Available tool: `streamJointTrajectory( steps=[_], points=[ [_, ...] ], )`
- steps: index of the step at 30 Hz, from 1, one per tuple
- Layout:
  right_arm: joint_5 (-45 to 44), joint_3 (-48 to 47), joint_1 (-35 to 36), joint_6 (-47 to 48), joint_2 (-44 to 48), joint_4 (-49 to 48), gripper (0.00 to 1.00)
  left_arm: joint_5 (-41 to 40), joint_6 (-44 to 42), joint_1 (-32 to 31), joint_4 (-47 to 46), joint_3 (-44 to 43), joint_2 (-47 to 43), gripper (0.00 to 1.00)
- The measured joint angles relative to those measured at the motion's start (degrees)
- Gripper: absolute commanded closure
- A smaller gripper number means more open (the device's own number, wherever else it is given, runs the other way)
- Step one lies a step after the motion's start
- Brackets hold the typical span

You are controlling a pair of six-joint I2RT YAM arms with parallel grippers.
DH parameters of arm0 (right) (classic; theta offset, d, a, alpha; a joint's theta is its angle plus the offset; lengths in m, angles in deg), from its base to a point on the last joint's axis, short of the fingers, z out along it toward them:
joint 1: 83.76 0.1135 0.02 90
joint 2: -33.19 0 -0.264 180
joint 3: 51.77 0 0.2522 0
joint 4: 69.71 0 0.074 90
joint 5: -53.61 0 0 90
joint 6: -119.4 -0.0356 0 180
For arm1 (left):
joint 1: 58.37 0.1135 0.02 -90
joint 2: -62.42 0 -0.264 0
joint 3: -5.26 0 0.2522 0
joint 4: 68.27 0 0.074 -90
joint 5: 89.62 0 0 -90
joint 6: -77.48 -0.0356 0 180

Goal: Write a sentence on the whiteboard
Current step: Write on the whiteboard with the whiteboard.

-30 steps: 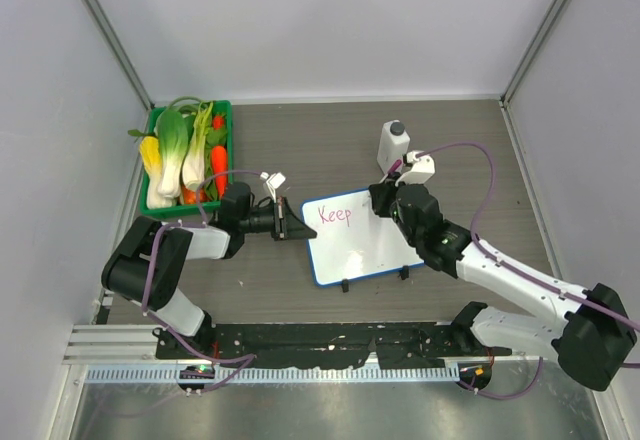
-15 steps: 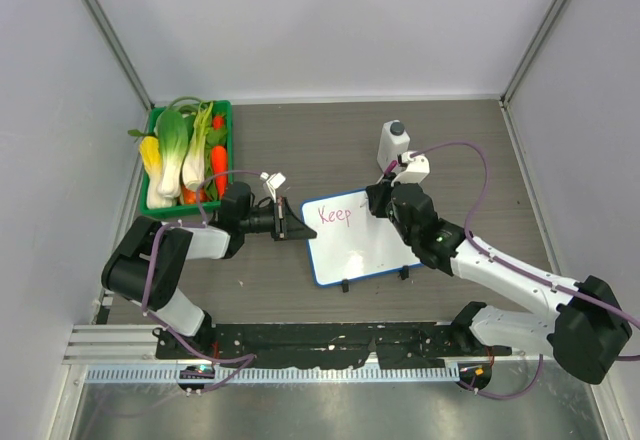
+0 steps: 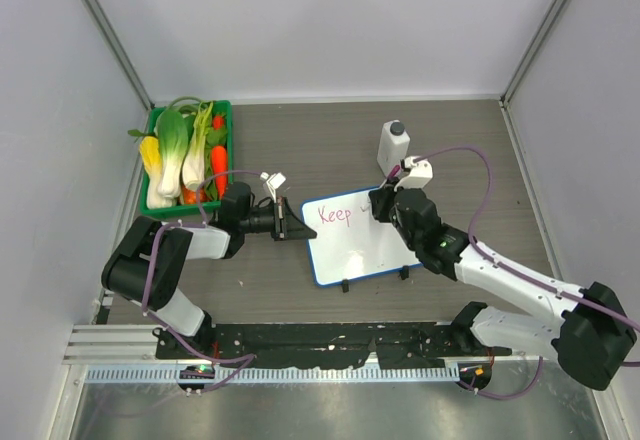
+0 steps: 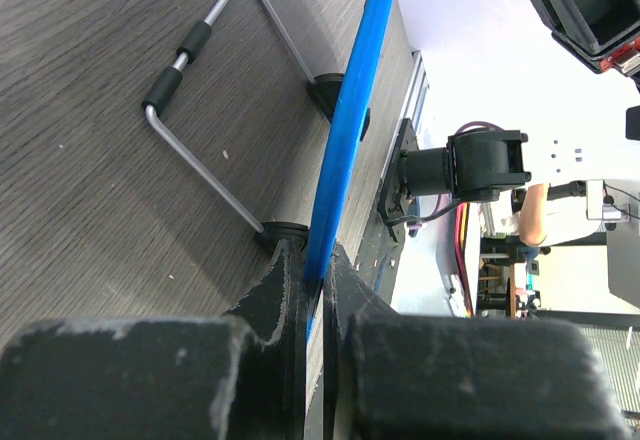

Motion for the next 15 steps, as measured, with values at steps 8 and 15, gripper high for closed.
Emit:
streamJointTrajectory(
  steps=[8,15],
  points=[
    [0.1,1.3,0.0,-0.2,1.7,0.7,0.99,0.0,0.0,0.0,0.0,0.0,0.0,1.0],
    [-0.2,1.0,0.0,-0.2,2.2,1.5,0.98,0.0,-0.2,-0.1,0.0,0.0,0.0,1.0]
  ],
)
